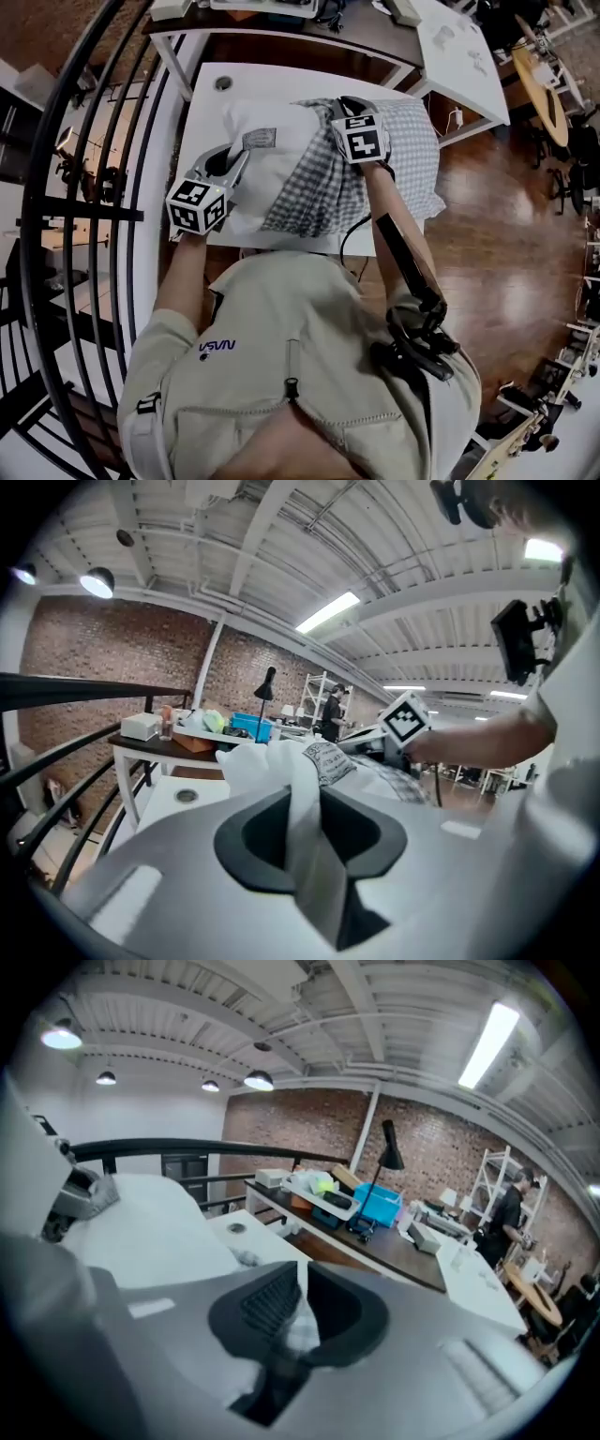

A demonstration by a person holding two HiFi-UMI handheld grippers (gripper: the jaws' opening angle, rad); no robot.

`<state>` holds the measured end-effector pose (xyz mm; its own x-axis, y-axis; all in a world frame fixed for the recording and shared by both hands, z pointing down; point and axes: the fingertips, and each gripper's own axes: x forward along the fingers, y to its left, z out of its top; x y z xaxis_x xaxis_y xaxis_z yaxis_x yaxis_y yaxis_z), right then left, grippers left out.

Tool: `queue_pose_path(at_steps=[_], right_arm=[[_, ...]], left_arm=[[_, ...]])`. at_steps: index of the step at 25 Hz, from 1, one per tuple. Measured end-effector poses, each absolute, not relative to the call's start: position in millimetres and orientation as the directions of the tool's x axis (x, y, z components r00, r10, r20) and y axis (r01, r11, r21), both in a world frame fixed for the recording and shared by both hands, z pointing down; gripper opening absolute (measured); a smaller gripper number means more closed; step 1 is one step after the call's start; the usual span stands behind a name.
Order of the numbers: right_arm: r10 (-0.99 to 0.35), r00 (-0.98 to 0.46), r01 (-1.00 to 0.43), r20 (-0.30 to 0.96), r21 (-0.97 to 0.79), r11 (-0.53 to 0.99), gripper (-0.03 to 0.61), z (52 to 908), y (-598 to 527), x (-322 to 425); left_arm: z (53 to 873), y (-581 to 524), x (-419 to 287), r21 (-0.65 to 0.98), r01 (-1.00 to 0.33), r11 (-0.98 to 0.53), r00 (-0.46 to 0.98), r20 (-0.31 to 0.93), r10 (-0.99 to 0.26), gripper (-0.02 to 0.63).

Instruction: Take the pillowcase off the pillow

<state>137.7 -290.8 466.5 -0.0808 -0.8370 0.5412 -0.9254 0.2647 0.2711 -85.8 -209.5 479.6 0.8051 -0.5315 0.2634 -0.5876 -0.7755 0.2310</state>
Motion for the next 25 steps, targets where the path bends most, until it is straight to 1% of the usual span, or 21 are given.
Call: queue_pose_path(at_steps=[1, 2, 3, 5, 6, 7, 9, 11, 13, 14, 16, 18, 19, 20, 23, 24, 25], right_arm=[[-0.850, -0.110, -0.930, 0.515, 0.250, 0.271, 0.053, 459.8, -287.9, 133.5], [-0.863, -0.141, -0.936, 0.484, 0.220, 0.276, 0.103, 451.3, -282.5, 128.9], [-0.876, -0.168, -0.942, 0.452, 0.187, 0.278, 0.131, 442.2, -274.0, 124.0], [-0.900, -0.194, -0.955, 0.392, 0.133, 0.264, 0.150, 427.0, -248.7, 114.1], [-0.910, -0.193, -0.962, 0.367, 0.114, 0.250, 0.153, 422.2, -232.9, 109.3], [-0.919, -0.187, -0.967, 0.348, 0.099, 0.234, 0.153, 419.5, -215.7, 104.6], [-0.930, -0.167, -0.976, 0.329, 0.078, 0.203, 0.153, 419.4, -180.1, 95.6], [-0.931, -0.139, -0.983, 0.337, 0.067, 0.171, 0.153, 427.7, -145.2, 86.3], [-0.919, -0.107, -0.988, 0.379, 0.060, 0.140, 0.156, 447.3, -111.7, 72.7], [-0.908, -0.095, -0.990, 0.408, 0.058, 0.130, 0.168, 459.6, -97.0, 63.7], [-0.879, -0.083, -0.990, 0.470, 0.060, 0.126, 0.177, 482.0, -75.2, 44.7], [-0.844, -0.084, -0.987, 0.530, 0.072, 0.143, 0.194, 501.8, -62.0, 26.2], [-0.822, -0.086, -0.984, 0.563, 0.082, 0.159, 0.201, 513.3, -56.8, 17.6], [-0.797, -0.087, -0.979, 0.598, 0.095, 0.179, 0.202, 526.0, -52.7, 10.2], [-0.741, -0.071, -0.961, 0.668, 0.153, 0.229, 0.202, 556.9, -53.8, 3.0], [-0.736, -0.060, -0.957, 0.675, 0.172, 0.235, 0.198, 561.9, -57.4, 5.4], [-0.735, -0.049, -0.953, 0.677, 0.188, 0.237, 0.167, 563.8, -60.6, 8.9]], left_arm=[[484.5, -215.4, -87.9, 0.218, -0.618, -0.755, 0.781, 0.278, -0.559, 0.091], [487.9, -219.4, -90.6, 0.202, -0.643, -0.739, 0.760, 0.290, -0.582, 0.112], [489.3, -220.7, -94.0, 0.184, -0.660, -0.729, 0.744, 0.298, -0.598, 0.145], [487.3, -213.0, -103.8, 0.139, -0.670, -0.729, 0.729, 0.306, -0.612, 0.194], [485.9, -204.4, -109.7, 0.113, -0.668, -0.736, 0.727, 0.311, -0.612, 0.206], [485.8, -192.9, -115.0, 0.098, -0.662, -0.744, 0.728, 0.320, -0.606, 0.206], [492.2, -164.3, -119.9, 0.116, -0.638, -0.761, 0.742, 0.356, -0.567, 0.214], [507.2, -134.3, -115.5, 0.173, -0.601, -0.780, 0.765, 0.407, -0.499, 0.255], [528.4, -110.2, -109.4, 0.231, -0.566, -0.791, 0.782, 0.454, -0.427, 0.289], [539.2, -103.4, -107.8, 0.257, -0.556, -0.791, 0.787, 0.470, -0.400, 0.304], [555.6, -101.9, -105.8, 0.282, -0.552, -0.785, 0.786, 0.492, -0.375, 0.310], [565.9, -107.4, -102.7, 0.268, -0.552, -0.789, 0.774, 0.516, -0.367, 0.310], [569.1, -109.4, -100.5, 0.254, -0.546, -0.798, 0.770, 0.527, -0.359, 0.295], [570.5, -110.6, -98.1, 0.241, -0.536, -0.809, 0.769, 0.535, -0.350, 0.259], [562.5, -112.1, -89.4, 0.218, -0.495, -0.841, 0.785, 0.527, -0.325, 0.121], [556.9, -111.5, -87.1, 0.228, -0.487, -0.843, 0.795, 0.516, -0.320, 0.083], [550.3, -110.4, -86.2, 0.246, -0.485, -0.839, 0.805, 0.501, -0.318, 0.057]])
